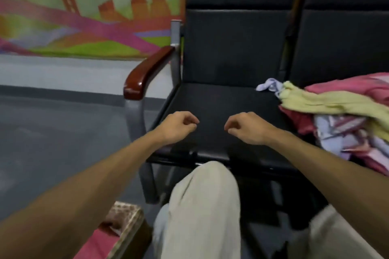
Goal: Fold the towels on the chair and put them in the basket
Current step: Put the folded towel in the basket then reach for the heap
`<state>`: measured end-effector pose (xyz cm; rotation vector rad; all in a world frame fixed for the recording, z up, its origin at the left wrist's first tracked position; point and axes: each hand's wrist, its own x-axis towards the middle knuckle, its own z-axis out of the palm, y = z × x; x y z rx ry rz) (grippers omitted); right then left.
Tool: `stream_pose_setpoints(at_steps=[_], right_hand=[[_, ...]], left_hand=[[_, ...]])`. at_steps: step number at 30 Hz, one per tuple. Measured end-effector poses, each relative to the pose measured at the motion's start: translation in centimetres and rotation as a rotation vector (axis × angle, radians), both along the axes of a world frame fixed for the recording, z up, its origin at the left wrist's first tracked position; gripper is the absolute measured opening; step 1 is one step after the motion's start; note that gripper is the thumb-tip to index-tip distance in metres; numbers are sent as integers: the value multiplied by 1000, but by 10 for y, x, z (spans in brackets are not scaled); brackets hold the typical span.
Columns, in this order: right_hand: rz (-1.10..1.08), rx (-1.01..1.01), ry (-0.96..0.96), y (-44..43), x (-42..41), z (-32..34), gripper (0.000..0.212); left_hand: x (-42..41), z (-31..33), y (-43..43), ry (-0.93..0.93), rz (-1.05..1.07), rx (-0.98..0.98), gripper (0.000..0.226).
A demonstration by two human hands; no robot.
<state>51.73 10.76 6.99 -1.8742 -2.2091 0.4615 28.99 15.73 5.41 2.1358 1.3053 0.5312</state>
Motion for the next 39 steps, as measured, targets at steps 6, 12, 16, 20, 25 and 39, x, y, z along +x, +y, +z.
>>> stream_pose_setpoints(at_steps=[6,12,16,20,25,39], right_hand=[[-286,90,-19,-33,144,7,21],[-612,308,-132,-58,261,-1,27],[-710,369,-279,-54,307,-4,43],[-717,344,-364,-44,314,-6,26],[-693,499,-225,-36,299,9,12],[-478,546,501,16,167,41,14]], left_hand=[[154,12,7,44,-235,-5,23],[288,0,21,36,-402,73,32],[357,-12,36,-62,-494,102,49],[400,-17,37,-78,-551,44,42],[407,-9,38,-237,-344,83,13],[284,54,63,-961,41,-355,22]])
